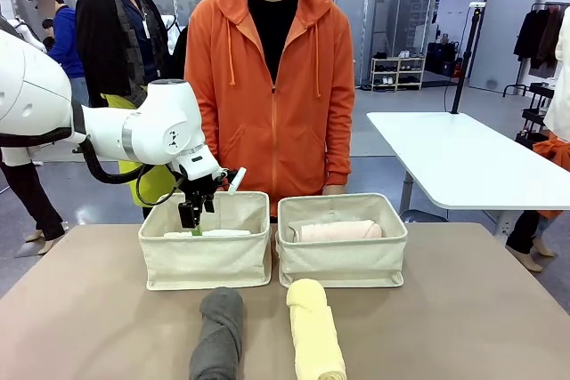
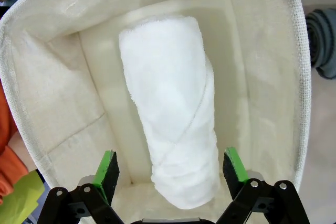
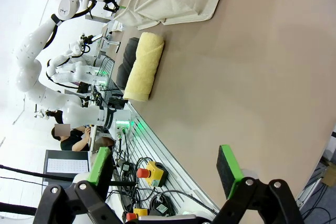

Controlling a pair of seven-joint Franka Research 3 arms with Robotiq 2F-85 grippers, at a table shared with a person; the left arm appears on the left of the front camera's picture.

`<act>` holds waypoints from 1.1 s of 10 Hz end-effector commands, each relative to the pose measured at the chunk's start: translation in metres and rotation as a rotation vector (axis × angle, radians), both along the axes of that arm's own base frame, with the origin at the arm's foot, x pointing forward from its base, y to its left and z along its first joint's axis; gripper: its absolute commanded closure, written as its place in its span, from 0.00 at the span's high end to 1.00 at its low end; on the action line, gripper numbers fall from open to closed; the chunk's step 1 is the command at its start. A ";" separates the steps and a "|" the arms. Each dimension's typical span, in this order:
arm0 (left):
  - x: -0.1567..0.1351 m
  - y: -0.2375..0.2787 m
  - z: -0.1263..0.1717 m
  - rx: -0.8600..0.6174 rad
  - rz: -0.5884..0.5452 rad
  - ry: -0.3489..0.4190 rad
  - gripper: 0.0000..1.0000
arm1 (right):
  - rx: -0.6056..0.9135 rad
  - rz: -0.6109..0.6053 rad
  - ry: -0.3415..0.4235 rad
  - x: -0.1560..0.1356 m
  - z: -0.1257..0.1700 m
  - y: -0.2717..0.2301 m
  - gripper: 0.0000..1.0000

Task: Divide the towels into two baskets.
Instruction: Pick up one hotel-folded towel from the bottom of the table and place it in the Fabric basket indicated by the person.

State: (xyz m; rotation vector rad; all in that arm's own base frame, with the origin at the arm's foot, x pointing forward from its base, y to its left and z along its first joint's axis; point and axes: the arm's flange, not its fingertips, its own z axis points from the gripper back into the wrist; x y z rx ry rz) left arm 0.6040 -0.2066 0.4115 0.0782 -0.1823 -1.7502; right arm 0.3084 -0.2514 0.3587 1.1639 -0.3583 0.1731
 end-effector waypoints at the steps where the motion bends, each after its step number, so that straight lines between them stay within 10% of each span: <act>1: 0.009 0.001 0.028 -0.082 0.067 0.019 1.00 | -0.004 0.012 0.009 -0.003 0.002 0.001 1.00; 5: -0.043 0.080 0.108 -0.395 0.305 0.335 1.00 | -0.004 0.012 0.009 -0.003 0.002 0.001 1.00; 8: -0.113 0.187 0.115 -0.714 0.453 0.603 1.00 | -0.004 0.012 0.009 -0.003 0.002 0.001 1.00; 11: -0.180 0.270 0.082 -1.017 0.562 0.603 1.00 | -0.004 0.012 0.009 -0.003 0.002 0.001 1.00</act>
